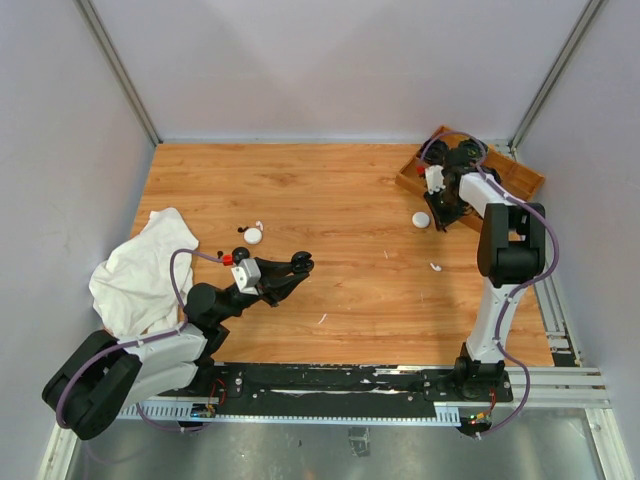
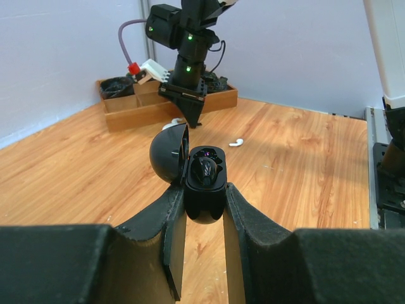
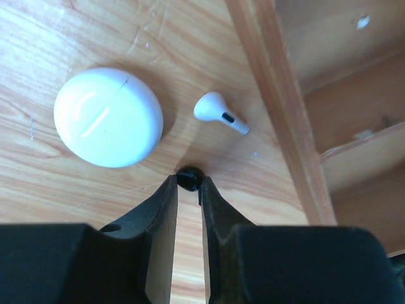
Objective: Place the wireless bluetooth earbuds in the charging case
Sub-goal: Pick up the earbud from the center of the board.
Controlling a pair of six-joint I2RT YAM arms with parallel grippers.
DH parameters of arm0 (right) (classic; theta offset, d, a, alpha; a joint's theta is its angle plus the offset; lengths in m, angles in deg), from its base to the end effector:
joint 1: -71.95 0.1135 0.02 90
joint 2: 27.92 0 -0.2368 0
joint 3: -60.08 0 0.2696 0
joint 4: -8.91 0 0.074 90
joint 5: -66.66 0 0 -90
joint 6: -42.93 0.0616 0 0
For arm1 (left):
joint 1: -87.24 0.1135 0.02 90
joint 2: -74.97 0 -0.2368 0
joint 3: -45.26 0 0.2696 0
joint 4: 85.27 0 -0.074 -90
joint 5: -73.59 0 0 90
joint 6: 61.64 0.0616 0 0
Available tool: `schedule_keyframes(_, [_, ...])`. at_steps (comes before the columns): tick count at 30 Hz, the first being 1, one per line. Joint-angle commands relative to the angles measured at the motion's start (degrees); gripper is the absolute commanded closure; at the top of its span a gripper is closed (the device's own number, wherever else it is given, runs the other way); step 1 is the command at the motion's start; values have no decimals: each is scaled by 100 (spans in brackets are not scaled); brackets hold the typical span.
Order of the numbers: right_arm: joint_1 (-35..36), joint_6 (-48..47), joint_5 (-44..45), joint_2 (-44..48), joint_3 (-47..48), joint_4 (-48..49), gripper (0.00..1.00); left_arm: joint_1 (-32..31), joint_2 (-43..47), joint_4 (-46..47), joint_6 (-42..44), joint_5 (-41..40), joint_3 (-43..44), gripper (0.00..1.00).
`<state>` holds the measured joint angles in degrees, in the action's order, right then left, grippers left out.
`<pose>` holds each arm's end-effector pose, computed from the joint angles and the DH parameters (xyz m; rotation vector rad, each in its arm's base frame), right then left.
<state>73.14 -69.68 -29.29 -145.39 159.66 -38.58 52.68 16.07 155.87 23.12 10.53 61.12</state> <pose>0.4419 0.0156 0.1178 -0.5868 2.6361 0.0284 0.1631 -0.1462 0.1723 0.7300 1.1268 -0.8855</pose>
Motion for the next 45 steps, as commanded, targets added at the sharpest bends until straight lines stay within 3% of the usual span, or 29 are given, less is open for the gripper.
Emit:
schedule_keyframes(1, [152,956,77,102,-255,-679,81,20,97,111,-12,66,148,100])
schedule_keyframes(15, [477,2517,144,356,-809,-810,75,20,142,53,-22,62,166,100])
schedule_keyframes(25, [637,2086,532,595,-505,-1144,61,20,133,34,-13,65,174,100])
schedule_keyframes(45, [628,1862,393,95,-373,-1091,68,20,115,10,-17,97,192,100])
